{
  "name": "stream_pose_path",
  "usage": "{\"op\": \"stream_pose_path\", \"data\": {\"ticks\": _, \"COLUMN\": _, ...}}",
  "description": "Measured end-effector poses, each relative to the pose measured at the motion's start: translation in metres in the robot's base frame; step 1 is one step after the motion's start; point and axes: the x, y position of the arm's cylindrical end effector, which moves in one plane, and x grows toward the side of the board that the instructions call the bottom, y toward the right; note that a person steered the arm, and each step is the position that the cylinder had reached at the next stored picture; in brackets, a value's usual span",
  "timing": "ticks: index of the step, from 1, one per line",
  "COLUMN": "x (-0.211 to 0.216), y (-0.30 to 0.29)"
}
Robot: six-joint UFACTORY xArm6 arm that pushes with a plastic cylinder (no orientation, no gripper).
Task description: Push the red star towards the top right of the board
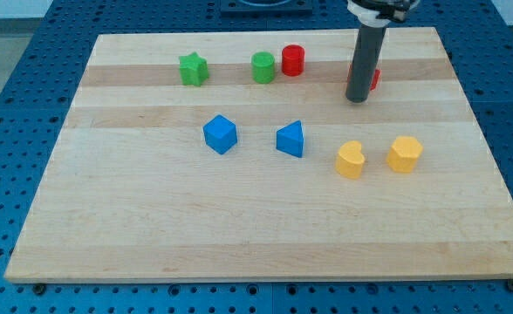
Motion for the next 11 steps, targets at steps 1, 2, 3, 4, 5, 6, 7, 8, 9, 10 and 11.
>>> {"op": "stream_pose_path", "data": {"ticks": 1, "x": 0.000, "y": 0.000}}
{"op": "stream_pose_path", "data": {"ticks": 2, "x": -0.009, "y": 0.005}}
{"op": "stream_pose_path", "data": {"ticks": 3, "x": -0.012, "y": 0.005}}
{"op": "stream_pose_path", "data": {"ticks": 4, "x": -0.012, "y": 0.005}}
{"op": "stream_pose_path", "data": {"ticks": 5, "x": -0.013, "y": 0.005}}
{"op": "stream_pose_path", "data": {"ticks": 6, "x": -0.019, "y": 0.005}}
{"op": "stream_pose_path", "data": {"ticks": 7, "x": -0.016, "y": 0.005}}
{"op": "stream_pose_path", "data": {"ticks": 8, "x": -0.007, "y": 0.005}}
{"op": "stream_pose_path", "data": {"ticks": 9, "x": 0.001, "y": 0.002}}
{"op": "stream_pose_path", "data": {"ticks": 10, "x": 0.010, "y": -0.017}}
{"op": "stream_pose_path", "data": {"ticks": 11, "x": 0.010, "y": -0.055}}
